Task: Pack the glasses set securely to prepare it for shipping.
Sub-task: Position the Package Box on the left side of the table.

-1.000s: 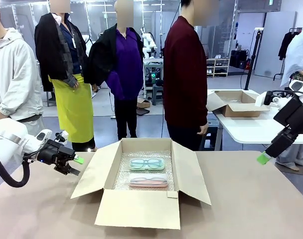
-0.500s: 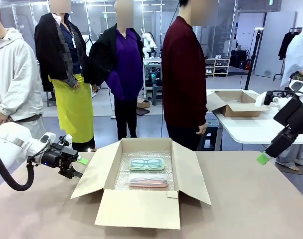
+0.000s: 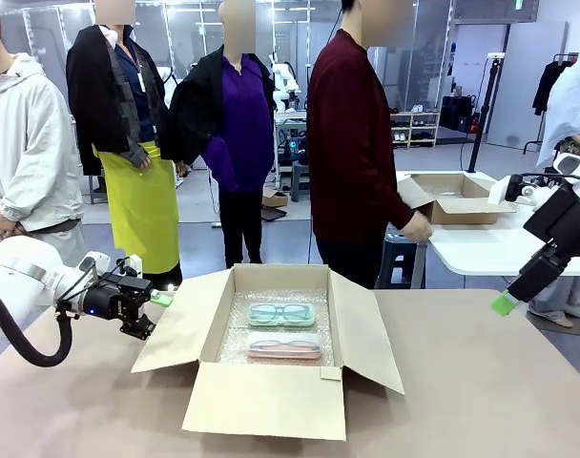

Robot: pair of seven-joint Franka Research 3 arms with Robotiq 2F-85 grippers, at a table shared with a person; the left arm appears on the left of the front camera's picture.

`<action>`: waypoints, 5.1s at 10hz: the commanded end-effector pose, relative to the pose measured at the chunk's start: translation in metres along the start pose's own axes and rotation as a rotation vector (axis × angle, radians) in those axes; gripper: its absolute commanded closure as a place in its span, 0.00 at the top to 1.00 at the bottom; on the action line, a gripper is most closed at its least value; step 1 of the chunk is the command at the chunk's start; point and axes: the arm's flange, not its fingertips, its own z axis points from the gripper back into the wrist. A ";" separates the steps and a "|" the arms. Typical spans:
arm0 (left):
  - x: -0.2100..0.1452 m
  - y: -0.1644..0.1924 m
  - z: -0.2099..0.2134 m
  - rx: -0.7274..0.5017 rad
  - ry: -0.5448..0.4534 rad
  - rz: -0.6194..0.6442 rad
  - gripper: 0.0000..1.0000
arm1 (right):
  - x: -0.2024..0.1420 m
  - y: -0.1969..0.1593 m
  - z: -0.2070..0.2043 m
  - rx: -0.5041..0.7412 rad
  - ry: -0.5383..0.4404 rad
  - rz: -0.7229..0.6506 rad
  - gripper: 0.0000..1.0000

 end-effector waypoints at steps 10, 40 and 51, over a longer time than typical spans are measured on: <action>0.000 -0.013 0.018 -0.096 -0.036 0.048 0.00 | 0.000 0.002 0.002 -0.005 0.006 -0.004 1.00; -0.062 -0.065 0.274 0.415 -0.013 0.161 0.00 | 0.000 0.002 0.002 -0.005 0.006 -0.004 1.00; -0.100 -0.132 0.275 0.691 -0.253 0.004 1.00 | 0.000 0.002 0.002 -0.005 0.006 -0.004 1.00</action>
